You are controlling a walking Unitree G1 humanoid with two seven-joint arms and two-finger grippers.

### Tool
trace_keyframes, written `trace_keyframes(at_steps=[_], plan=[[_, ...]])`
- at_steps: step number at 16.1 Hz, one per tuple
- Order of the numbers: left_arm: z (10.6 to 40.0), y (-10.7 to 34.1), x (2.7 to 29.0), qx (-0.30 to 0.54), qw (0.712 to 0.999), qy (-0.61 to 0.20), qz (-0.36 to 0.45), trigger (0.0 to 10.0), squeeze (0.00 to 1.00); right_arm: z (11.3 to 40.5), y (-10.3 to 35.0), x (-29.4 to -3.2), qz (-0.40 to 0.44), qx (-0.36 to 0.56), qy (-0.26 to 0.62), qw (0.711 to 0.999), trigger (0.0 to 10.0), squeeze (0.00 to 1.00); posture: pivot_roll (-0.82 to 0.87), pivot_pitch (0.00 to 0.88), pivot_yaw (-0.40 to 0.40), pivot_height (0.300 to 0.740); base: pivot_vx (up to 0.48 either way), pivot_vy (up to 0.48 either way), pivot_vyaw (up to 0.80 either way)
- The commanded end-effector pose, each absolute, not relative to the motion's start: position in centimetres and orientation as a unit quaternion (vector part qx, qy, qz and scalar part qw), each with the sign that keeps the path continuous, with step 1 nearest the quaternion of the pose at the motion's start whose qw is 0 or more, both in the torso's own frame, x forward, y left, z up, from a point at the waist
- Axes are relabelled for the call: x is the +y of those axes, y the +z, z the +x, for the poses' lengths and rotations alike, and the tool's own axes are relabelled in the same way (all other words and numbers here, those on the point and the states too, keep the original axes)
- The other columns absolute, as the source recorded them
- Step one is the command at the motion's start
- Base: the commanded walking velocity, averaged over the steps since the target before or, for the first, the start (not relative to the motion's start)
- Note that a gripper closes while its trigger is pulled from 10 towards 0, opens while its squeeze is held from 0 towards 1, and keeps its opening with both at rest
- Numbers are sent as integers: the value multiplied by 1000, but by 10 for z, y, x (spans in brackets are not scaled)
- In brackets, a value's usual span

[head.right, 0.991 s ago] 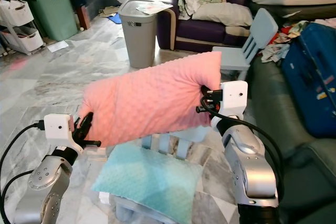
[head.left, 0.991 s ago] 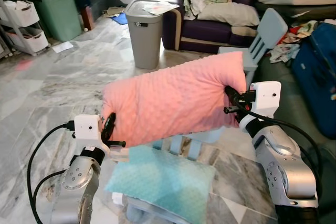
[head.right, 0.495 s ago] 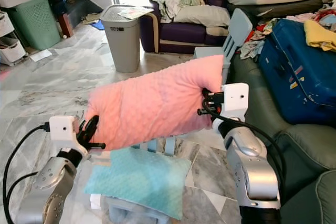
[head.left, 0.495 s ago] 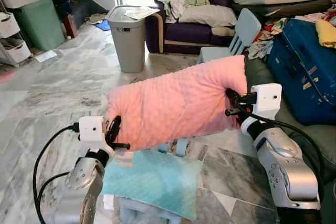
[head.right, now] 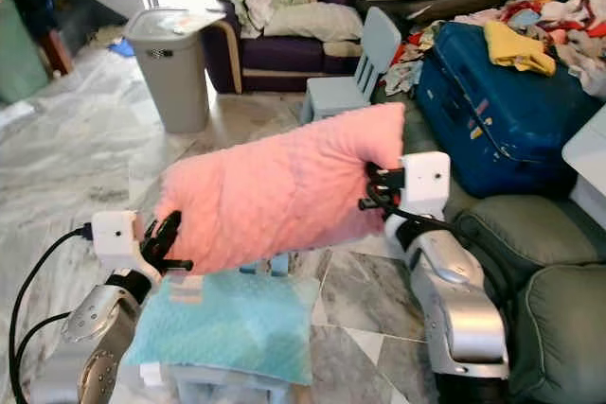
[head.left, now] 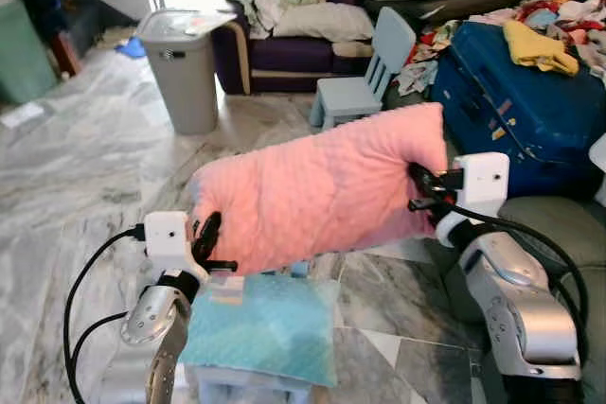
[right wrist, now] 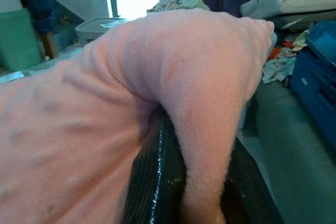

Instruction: Move the pillow to the sofa

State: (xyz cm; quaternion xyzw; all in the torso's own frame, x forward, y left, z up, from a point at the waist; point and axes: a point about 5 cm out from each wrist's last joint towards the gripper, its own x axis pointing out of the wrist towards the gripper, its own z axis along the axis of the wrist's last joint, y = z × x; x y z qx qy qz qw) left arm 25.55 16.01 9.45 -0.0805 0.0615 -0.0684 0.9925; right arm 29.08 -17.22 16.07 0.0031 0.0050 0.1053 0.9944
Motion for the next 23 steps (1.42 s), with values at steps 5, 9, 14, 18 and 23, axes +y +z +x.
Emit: trace_keyframes(at_steps=[5,9,14,18,23], plan=[[254,99,163,57,993,-64,-80,10000,0,291,167,-169,0,-7,113,994,10000,0,-27,0,-12,740,0,121,0],[254,99,164,59,993,-63,-80,10000,0,291,167,-168,1,-6,114,993,10000,0,-26,0,-10,740,0,334,0],[255,98,165,63,993,-64,-79,10000,0,292,167,-166,3,-5,115,993,10000,0,-25,0,-9,740,0,340,0],[256,99,165,61,993,-67,-79,10000,0,292,167,-166,3,-6,115,993,10000,0,-25,0,-8,740,0,364,0],[256,100,164,57,993,-68,-78,10000,0,292,168,-166,2,-7,116,993,10000,0,-26,0,-8,740,0,436,0]])
